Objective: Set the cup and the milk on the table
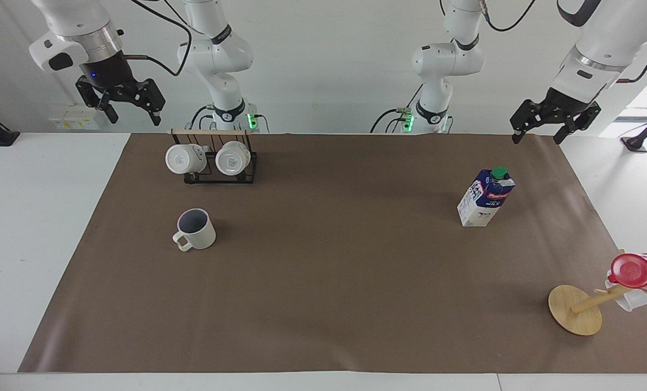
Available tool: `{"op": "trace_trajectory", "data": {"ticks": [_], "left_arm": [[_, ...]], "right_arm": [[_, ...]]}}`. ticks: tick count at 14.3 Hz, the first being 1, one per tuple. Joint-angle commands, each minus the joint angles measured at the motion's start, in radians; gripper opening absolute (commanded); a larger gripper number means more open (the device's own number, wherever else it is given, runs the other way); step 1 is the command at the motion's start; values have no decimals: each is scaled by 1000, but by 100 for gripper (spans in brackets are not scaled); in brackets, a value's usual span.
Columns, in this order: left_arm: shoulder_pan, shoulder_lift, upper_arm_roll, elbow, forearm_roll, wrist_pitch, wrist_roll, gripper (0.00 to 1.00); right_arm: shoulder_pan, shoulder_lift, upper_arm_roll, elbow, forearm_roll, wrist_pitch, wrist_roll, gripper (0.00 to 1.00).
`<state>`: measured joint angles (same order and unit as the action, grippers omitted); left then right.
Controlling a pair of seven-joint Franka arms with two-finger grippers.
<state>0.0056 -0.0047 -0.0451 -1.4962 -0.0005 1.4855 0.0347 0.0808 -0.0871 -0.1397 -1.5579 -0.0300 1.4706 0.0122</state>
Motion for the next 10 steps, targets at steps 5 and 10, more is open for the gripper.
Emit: {"op": "trace_trajectory", "data": {"ticks": [5,10], "left_arm": [[11,3,-4,20,-15,-17,-4,100],[11,3,-4,20,-15,-17,-2,100]], "right_arm": [[-10,-33,9,-53,8,10,14,100],[-3,-42,11,-137,10,86,14,100]]}}
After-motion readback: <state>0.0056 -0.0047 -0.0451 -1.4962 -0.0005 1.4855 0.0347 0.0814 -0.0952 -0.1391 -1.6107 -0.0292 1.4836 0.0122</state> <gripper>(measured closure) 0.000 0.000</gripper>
